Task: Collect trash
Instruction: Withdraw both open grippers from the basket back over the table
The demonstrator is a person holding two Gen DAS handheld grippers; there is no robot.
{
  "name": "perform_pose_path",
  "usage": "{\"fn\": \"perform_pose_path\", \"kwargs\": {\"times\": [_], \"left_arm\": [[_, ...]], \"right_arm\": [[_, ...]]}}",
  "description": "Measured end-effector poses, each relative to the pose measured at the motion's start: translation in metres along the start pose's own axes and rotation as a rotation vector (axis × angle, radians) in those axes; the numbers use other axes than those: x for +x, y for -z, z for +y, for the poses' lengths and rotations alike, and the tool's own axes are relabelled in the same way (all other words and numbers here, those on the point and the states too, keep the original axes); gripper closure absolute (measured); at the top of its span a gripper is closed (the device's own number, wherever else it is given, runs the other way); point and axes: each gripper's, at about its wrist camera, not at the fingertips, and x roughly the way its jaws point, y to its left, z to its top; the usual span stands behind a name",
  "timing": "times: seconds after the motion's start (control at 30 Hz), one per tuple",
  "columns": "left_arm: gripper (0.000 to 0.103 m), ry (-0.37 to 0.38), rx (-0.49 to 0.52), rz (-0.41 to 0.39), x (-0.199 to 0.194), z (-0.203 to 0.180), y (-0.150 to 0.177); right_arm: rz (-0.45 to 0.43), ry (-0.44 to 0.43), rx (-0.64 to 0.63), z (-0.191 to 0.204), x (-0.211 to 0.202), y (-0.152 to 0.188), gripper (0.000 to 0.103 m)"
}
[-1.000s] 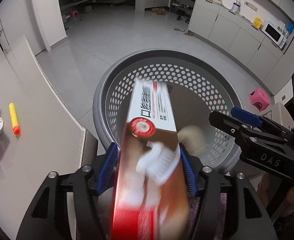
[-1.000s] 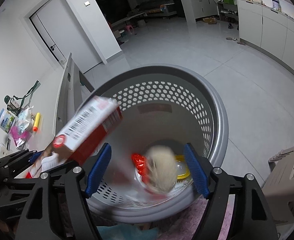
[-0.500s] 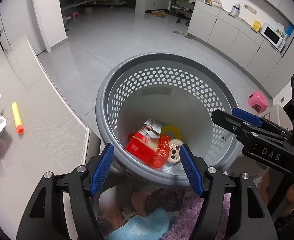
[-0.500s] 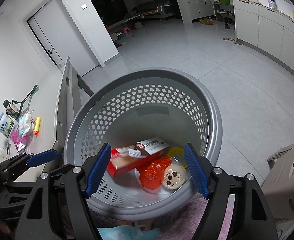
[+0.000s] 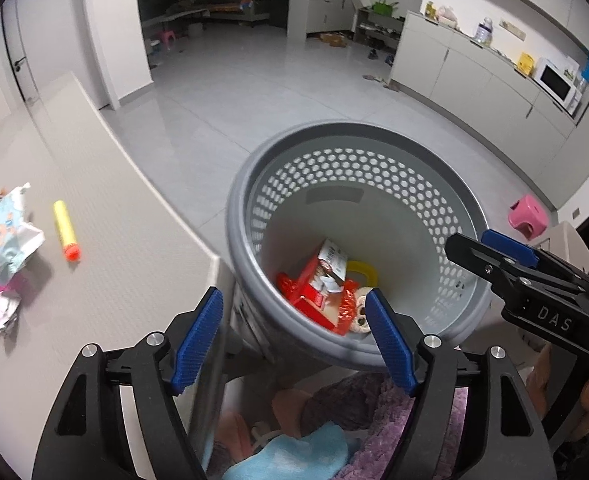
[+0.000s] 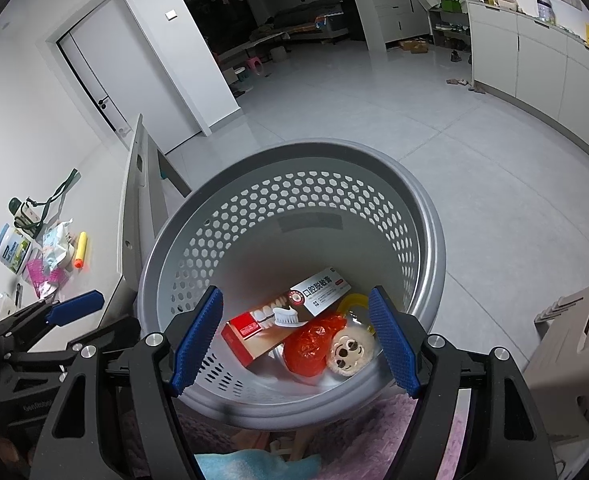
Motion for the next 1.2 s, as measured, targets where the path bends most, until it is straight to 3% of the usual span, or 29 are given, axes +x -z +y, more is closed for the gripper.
{"fn": "perform_pose_path", "kwargs": {"times": [0.47,0.8,1.2], "left_arm": [[0.022,-0.075,-0.124,-0.093,-0.040,0.055,0.014],[0.016,-0.216,-0.220,-0.199,-0.085,0.106,0.028],[0.013,-0.335,-0.331,-0.215,-0.113,0.168,0.053]], "right_arm": [[-0.020,-0.054,-0.066,0.044,-0.003,0.008,0.028],[-0.043,-0.147,-0.177,0.108,0.000,0.001,0.024],[0.005,-0.246,-0.277,0.182,0.032,-0.002,0.021]]}}
